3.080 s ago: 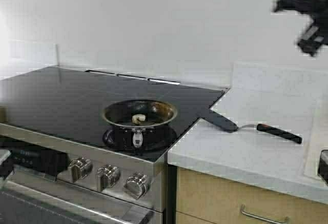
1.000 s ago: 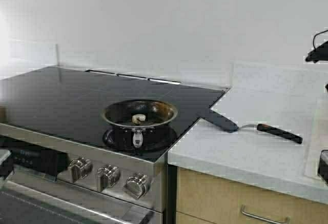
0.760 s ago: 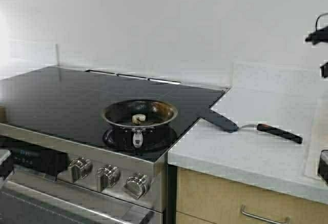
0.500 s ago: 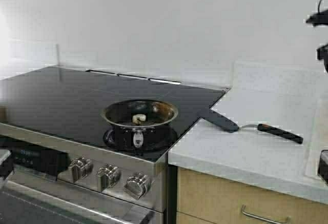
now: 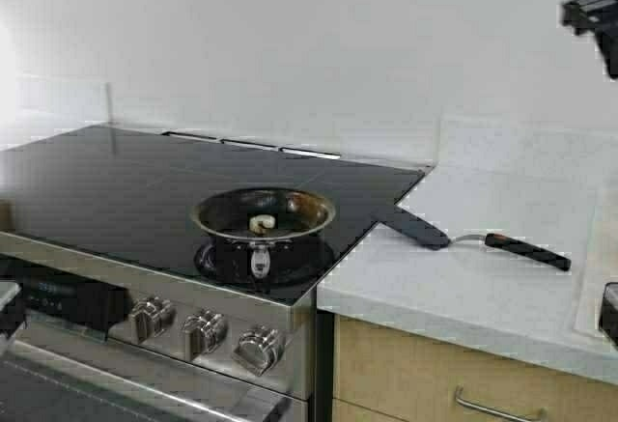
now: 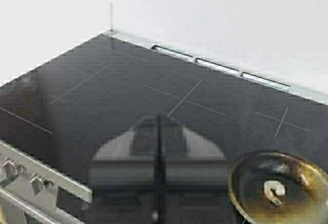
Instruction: Add oil to the pan and cook the shrimp and serve it
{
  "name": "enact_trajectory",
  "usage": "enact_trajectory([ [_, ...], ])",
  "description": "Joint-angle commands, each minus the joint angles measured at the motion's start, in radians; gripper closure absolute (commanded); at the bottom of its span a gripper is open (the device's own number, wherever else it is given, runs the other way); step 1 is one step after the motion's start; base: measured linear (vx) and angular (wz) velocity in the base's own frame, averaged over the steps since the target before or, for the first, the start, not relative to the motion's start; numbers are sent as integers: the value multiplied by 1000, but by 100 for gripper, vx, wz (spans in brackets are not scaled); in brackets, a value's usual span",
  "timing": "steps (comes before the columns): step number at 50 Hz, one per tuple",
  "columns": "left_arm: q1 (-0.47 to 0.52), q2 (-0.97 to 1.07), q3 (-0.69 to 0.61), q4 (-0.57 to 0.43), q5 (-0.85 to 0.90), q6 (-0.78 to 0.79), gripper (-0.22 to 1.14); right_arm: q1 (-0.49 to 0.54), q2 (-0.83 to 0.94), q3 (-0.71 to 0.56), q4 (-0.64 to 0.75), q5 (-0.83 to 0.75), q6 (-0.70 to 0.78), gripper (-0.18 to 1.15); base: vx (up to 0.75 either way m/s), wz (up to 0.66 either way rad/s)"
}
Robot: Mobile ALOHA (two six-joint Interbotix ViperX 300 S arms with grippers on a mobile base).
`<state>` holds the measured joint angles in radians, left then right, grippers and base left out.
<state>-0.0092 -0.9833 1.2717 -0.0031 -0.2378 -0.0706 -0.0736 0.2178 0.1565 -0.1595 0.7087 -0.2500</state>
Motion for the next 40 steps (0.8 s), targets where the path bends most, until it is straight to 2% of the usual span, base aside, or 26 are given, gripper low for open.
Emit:
enact_trajectory([
  [1, 3, 3, -25, 2, -5, 0, 89, 41, -77, 9, 5, -11, 29, 69, 0, 0],
  [8, 3, 3, -25, 2, -6, 0, 89, 98, -109, 57, 17, -49, 72, 81, 0, 0],
  [15, 3, 3, -25, 2, -6, 0, 89, 158, -172, 160, 67, -196, 147, 93, 0, 0],
  [27, 3, 0, -26, 2, -5, 0, 89, 265, -314, 394, 167, -482, 362, 90, 0, 0],
  [40, 3, -2, -25, 3, -5, -2, 89, 324, -448, 621, 385, -653, 365, 90, 0, 0],
])
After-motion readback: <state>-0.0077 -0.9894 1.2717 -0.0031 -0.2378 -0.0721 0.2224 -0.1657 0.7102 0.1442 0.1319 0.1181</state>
